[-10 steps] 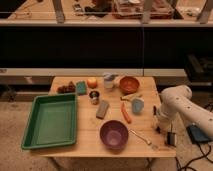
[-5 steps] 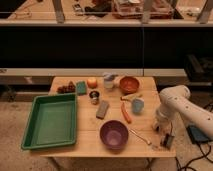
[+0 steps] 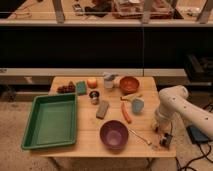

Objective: Place brush in tray

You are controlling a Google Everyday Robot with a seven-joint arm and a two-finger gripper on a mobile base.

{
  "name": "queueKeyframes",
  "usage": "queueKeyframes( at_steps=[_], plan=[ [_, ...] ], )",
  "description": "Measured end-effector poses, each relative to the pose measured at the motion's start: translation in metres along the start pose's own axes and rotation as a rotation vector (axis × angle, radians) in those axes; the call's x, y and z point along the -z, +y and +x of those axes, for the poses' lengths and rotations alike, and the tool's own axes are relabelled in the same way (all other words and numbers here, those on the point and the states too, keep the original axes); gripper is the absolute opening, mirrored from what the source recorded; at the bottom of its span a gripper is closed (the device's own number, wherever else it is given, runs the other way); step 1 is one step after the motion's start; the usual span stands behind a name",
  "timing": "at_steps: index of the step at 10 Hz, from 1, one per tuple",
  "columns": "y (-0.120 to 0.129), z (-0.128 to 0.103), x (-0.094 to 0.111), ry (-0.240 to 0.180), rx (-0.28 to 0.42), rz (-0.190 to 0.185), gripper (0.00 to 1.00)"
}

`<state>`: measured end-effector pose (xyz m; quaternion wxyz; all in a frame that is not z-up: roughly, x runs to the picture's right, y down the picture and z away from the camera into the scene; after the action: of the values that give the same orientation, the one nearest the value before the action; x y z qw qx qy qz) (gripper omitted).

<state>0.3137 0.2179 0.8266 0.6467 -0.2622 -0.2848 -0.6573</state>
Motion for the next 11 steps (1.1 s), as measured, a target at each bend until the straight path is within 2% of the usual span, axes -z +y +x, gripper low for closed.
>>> queueKeyframes(
  at_steps=[3, 5, 6, 11],
  plan=[
    [0.0018, 0.0019, -0.0017, 0.003, -0.031, 0.003, 0.46],
    [0.0017, 0.0047, -0.0011, 0.007, -0.043, 0.009, 0.60],
    [0.0009, 0.0061, -0.0010, 0.008, -0.047, 0.013, 0.63],
    [0.0031, 0.0090, -0.0053, 0.010, -0.082, 0.015, 0.63]
  ],
)
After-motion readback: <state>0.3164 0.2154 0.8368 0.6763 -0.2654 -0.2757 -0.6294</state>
